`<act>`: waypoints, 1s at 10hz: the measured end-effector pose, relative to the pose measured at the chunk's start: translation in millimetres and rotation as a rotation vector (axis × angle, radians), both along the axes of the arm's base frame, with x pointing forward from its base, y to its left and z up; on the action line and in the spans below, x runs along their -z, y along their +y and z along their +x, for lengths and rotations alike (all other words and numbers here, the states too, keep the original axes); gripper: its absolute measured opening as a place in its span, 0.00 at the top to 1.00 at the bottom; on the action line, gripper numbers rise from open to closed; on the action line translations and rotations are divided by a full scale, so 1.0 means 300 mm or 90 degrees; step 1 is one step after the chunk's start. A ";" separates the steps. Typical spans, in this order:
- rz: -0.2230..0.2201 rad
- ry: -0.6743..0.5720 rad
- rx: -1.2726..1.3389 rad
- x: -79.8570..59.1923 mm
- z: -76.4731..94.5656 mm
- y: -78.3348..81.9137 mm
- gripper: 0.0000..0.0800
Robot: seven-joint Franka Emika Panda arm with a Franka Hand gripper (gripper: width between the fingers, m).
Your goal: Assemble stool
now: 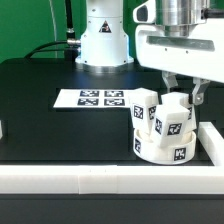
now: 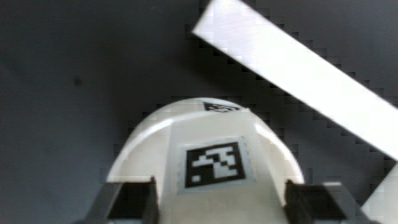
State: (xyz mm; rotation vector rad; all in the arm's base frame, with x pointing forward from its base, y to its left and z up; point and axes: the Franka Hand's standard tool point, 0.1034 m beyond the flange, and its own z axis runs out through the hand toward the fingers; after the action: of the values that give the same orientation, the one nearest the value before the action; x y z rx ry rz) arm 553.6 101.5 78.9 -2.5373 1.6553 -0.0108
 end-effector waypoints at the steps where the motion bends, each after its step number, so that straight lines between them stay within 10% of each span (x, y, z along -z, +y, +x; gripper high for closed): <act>1: 0.005 0.004 0.048 0.000 0.002 0.004 0.57; 10: 0.075 0.048 0.440 0.002 0.000 0.024 0.57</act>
Offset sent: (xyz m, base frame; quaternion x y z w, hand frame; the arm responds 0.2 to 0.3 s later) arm 0.0035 0.0002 -0.0013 0.0043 -0.0171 0.2229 0.9747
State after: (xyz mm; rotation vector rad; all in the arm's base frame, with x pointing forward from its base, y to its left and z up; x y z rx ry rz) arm 553.6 108.7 78.3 -1.7852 2.3860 0.1196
